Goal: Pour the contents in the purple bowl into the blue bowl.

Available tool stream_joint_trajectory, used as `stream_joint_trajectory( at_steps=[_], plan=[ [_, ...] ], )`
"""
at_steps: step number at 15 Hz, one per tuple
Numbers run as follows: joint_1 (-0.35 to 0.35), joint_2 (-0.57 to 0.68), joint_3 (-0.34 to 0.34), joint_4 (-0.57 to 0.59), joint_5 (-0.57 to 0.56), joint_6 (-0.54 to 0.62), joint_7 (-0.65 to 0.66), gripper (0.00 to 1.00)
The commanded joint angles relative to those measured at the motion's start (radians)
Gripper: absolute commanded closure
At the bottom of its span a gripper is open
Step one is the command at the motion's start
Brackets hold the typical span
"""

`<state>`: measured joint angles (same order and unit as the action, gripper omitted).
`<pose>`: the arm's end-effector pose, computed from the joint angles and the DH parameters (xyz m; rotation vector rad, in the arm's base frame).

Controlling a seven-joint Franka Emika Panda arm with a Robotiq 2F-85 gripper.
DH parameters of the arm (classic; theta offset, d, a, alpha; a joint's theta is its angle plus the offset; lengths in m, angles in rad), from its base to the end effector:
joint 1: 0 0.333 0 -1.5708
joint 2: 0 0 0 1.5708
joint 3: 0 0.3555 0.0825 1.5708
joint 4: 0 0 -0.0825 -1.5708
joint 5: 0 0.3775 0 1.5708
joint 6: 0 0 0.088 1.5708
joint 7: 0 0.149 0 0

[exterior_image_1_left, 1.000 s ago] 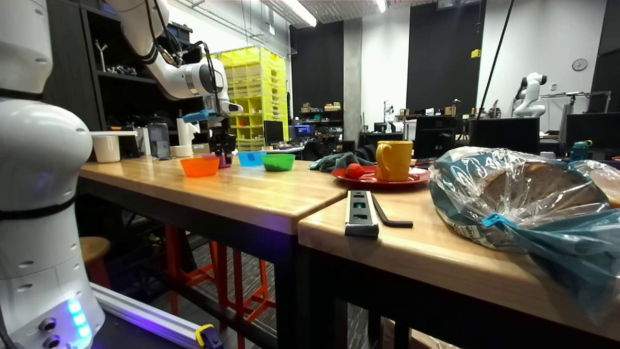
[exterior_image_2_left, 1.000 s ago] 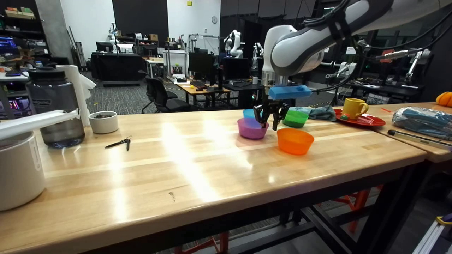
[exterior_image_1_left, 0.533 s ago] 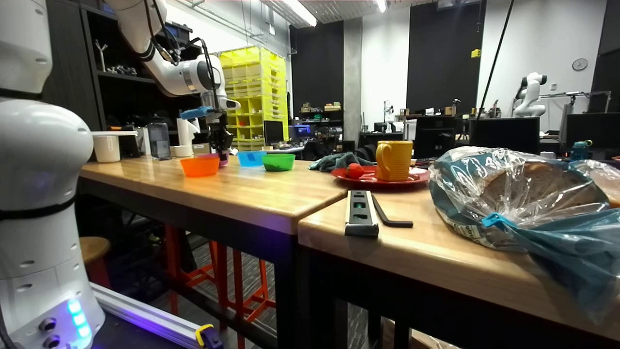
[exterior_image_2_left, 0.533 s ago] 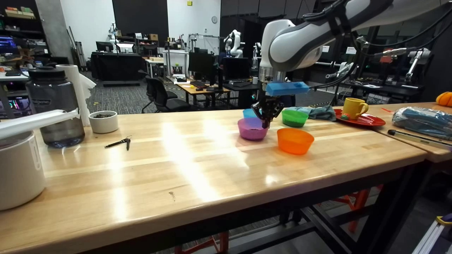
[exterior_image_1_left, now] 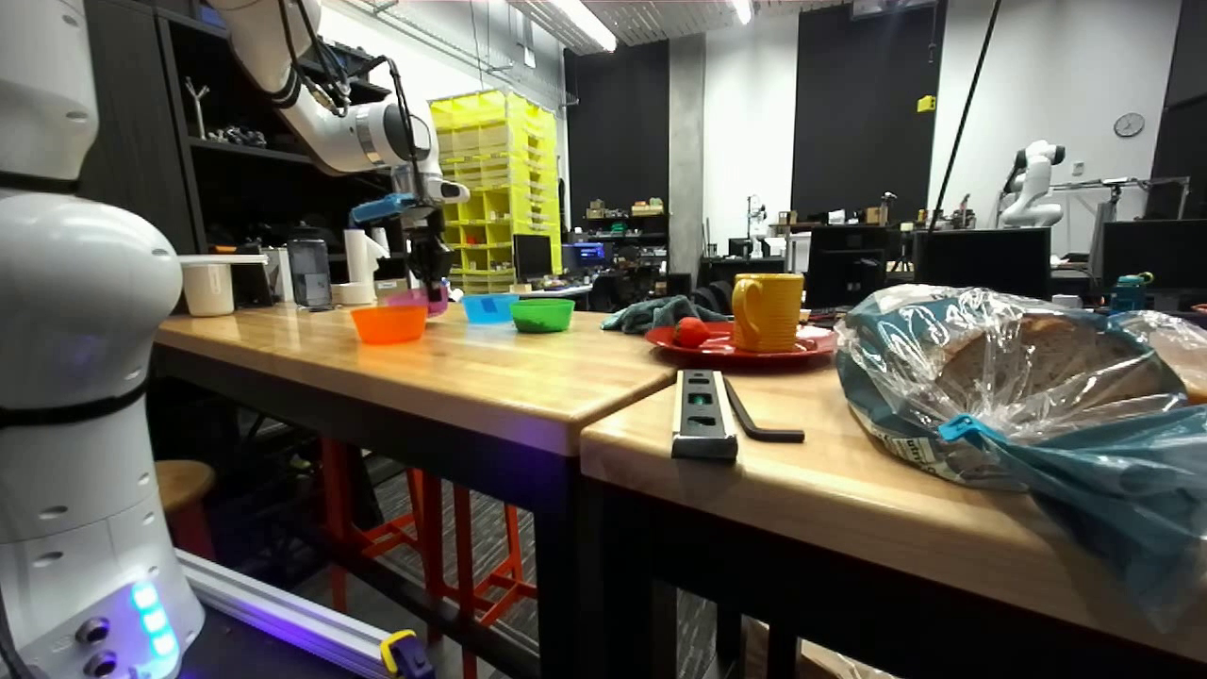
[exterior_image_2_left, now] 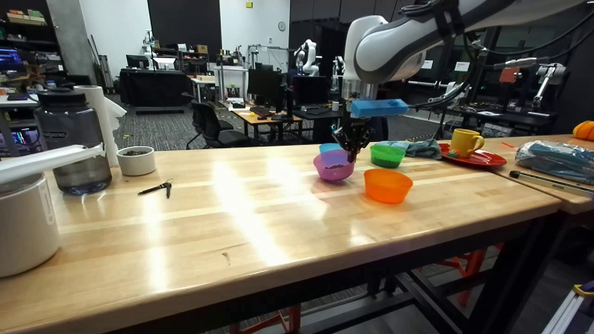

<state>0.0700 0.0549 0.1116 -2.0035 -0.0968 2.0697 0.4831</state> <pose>0.5563 0.0927 0.4320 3.0450 -0.3917 0.0567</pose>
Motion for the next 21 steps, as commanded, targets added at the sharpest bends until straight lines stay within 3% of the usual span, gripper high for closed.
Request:
stream_joint_trajectory(
  at_steps=[1, 8, 21],
  plan=[
    [0.008, -0.032, -0.019, -0.001, 0.010, -0.051, 0.027, 0.99],
    [-0.006, -0.073, -0.042, 0.027, 0.081, -0.127, -0.010, 0.99],
    [-0.035, -0.097, -0.064, 0.123, 0.063, -0.245, 0.006, 0.99]
  ],
)
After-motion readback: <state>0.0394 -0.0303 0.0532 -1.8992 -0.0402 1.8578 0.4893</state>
